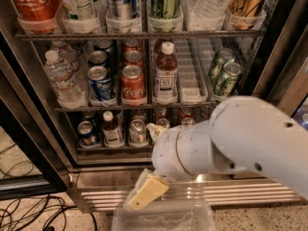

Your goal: Pick pepsi can from middle shelf of fridge

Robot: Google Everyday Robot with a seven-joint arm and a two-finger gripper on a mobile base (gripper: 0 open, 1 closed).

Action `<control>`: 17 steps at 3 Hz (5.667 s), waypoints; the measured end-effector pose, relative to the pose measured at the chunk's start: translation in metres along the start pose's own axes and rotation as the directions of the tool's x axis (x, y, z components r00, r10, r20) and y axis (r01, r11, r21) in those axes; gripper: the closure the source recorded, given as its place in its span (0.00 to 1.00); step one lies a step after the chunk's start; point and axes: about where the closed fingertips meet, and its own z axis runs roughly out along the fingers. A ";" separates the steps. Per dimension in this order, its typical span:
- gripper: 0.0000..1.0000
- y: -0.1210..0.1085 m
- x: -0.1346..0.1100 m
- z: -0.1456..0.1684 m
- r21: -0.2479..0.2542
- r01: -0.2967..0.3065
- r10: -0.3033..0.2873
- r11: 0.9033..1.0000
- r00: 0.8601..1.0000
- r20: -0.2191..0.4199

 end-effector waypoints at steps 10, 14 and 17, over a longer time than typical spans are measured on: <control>0.00 -0.071 -0.086 0.123 0.541 -0.236 -0.045 0.807 0.889 0.455; 0.00 -0.131 -0.066 0.084 0.740 -0.513 0.044 0.435 0.833 0.552; 0.15 -0.147 -0.081 0.089 0.747 -0.529 -0.037 0.402 0.806 0.591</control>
Offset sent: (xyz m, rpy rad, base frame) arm 0.0978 0.0909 -0.0162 0.2782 -0.2834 -0.1010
